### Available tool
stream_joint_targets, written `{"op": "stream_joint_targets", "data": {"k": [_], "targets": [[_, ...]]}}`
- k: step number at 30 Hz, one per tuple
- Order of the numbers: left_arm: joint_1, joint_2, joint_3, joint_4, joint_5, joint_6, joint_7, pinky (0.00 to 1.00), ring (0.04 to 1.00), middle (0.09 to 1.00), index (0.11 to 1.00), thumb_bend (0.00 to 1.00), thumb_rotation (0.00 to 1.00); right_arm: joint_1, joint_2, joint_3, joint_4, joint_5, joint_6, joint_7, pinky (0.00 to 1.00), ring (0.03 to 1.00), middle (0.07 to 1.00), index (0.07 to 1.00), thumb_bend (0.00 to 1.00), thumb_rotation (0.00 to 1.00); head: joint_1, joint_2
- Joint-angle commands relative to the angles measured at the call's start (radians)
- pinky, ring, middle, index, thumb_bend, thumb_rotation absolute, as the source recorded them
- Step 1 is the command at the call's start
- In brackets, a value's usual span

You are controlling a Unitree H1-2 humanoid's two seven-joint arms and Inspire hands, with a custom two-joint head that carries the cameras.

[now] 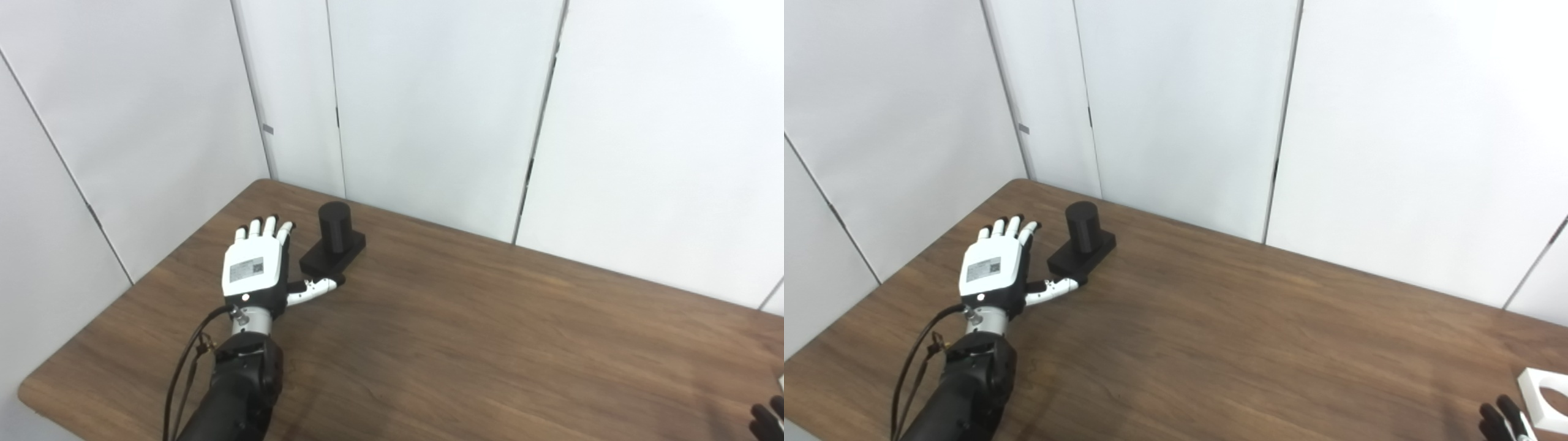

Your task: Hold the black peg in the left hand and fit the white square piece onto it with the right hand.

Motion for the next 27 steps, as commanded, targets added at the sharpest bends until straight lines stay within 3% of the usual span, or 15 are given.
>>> {"op": "stream_joint_targets", "data": {"k": [1,13,27], "targets": [[-0.073,0.033,-0.001,0.031,0.028,0.005,0.026,1.00,1.000,0.967,0.872,0.95,0.81,0.172,-0.010,0.012,-0.044,0.002,-0.065,-0.003,0.94,0.942,0.919,0.942,0.72,1.00,0.001,0.001],[-0.181,0.032,-0.016,0.251,0.005,0.006,0.041,1.00,0.978,0.944,0.866,0.99,0.82,0.171,-0.005,0.019,-0.052,-0.011,-0.057,-0.006,0.96,0.946,0.920,0.935,0.71,1.00,-0.009,0.010],[-0.259,0.023,-0.059,0.369,-0.043,0.005,0.109,0.98,0.942,0.921,0.854,0.97,0.78,0.171,-0.001,0.027,-0.053,-0.015,-0.052,-0.010,0.95,0.947,0.910,0.930,0.68,1.00,-0.023,0.014]]}}
